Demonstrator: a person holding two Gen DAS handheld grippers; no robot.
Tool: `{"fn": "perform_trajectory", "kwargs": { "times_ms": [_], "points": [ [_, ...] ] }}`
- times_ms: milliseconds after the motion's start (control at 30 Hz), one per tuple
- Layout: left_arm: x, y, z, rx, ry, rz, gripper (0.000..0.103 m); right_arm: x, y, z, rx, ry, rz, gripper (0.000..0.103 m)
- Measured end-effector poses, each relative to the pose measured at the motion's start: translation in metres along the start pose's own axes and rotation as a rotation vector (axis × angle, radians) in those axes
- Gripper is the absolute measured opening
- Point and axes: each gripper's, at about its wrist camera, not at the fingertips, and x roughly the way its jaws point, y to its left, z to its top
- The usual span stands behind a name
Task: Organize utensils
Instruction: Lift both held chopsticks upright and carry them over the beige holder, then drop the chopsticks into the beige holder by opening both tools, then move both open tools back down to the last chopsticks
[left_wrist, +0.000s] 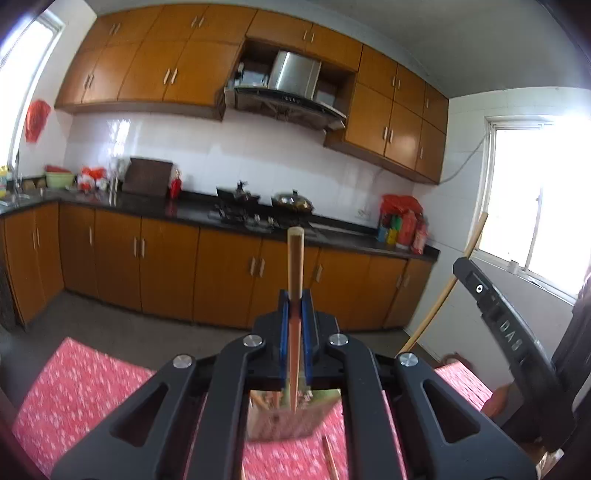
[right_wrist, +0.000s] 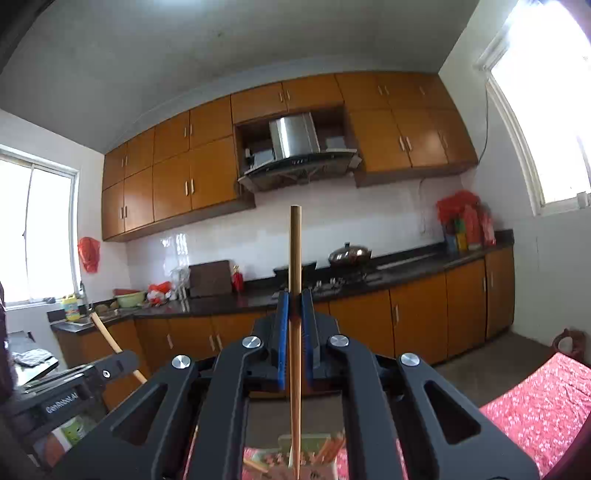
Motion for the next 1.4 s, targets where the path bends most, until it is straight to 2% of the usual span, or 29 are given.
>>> {"fn": "perform_trajectory", "kwargs": {
  "times_ms": [133,233,400,633,700,767,800,1067,1167,1267,1400],
  "points": [
    [0.020,0.002,0.005,-0.007,-0.018,0.021,0.008,0.021,-0.007,-0.014,0.015,-0.020,-0.024,0.008],
    [0.036,0.005,-0.003,-0.011,-0.017,0.040,0.008,0.033,-0.010,-0.030,0.016,-0.005,-0.036,0.008],
    [0.059,0.009,-0.027,-0.001,0.041,0.046,0.008,0.048,-0.013,-0.061,-0.007,0.063,-0.041,0.008],
    [0.062,0.012,-0.045,0.001,0.096,0.043,0.010,0.040,-0.013,-0.069,0.001,0.141,-0.029,0.008],
    [0.056,0.011,-0.044,0.009,0.092,0.050,0.012,0.035,-0.012,-0.066,-0.001,0.155,-0.031,0.011],
    [0.050,0.012,-0.043,0.010,0.091,0.056,0.014,0.029,-0.014,-0.063,0.003,0.163,-0.035,0.033],
    [0.045,0.013,-0.042,0.008,0.090,0.064,0.016,0.023,-0.015,-0.061,0.005,0.165,-0.040,0.036],
    [0.005,0.026,-0.048,0.020,0.099,0.134,0.020,-0.024,-0.031,-0.058,0.003,0.230,-0.074,0.037],
    [-0.011,0.040,-0.068,0.017,0.134,0.177,0.021,-0.037,-0.037,-0.071,-0.007,0.292,-0.092,0.037],
    [-0.020,0.054,-0.092,0.012,0.183,0.208,0.021,-0.048,-0.045,-0.099,0.004,0.404,-0.095,0.037],
    [-0.025,0.070,-0.140,0.013,0.285,0.249,0.021,-0.057,-0.048,-0.159,0.035,0.631,-0.040,0.036]
  ]
}}
